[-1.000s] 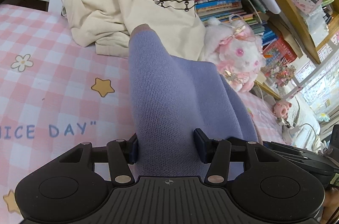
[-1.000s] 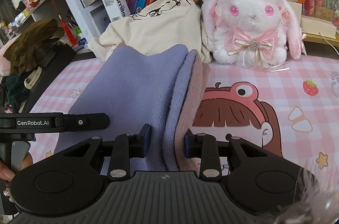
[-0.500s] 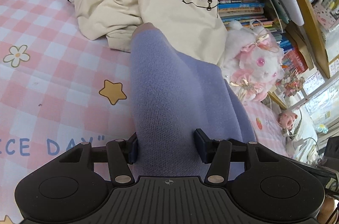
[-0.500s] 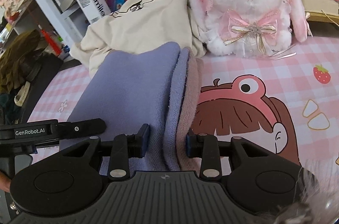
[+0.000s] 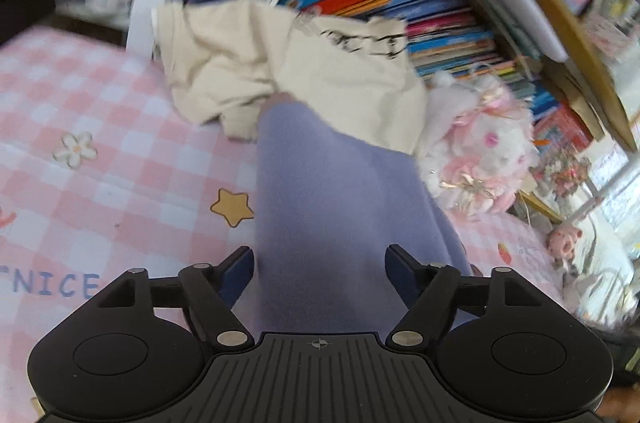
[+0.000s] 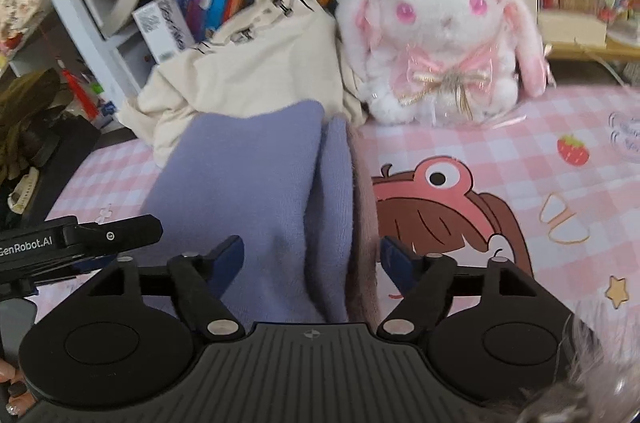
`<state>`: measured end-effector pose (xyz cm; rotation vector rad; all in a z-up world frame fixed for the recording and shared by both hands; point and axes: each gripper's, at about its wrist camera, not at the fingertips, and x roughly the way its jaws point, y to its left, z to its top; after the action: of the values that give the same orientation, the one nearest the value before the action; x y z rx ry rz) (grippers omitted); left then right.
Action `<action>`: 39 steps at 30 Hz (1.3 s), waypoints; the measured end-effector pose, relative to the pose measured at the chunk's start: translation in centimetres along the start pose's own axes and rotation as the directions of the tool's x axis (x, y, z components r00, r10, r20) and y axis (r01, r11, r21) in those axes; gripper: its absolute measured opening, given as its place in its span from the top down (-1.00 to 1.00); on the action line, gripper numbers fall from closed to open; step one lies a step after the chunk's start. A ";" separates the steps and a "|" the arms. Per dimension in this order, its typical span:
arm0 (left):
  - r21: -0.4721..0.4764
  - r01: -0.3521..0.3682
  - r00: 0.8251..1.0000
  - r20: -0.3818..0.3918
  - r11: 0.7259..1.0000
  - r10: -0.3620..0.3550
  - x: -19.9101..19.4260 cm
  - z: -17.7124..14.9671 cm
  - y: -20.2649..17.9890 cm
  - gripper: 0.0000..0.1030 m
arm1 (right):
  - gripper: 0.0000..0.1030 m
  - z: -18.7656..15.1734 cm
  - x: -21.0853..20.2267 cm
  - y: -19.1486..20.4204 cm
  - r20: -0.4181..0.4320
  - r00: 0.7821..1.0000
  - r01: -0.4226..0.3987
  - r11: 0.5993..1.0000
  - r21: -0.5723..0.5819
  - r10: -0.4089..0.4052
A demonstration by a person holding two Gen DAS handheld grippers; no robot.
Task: Fold clothes
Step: 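Open both grippers and withdraw from the folded sweater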
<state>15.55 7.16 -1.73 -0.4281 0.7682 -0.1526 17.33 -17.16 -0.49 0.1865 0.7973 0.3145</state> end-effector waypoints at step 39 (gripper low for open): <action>0.286 -0.309 0.948 0.167 0.907 0.271 -10.4 -12.4 -6.7 -0.96 | -0.99 -12.5 -12.1 2.0 0.081 0.967 0.249 0.960 -0.131 -0.240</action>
<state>-0.45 0.10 -0.13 -0.0211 0.6636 0.0350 -0.04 -18.92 -0.36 -0.0345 0.7229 0.1285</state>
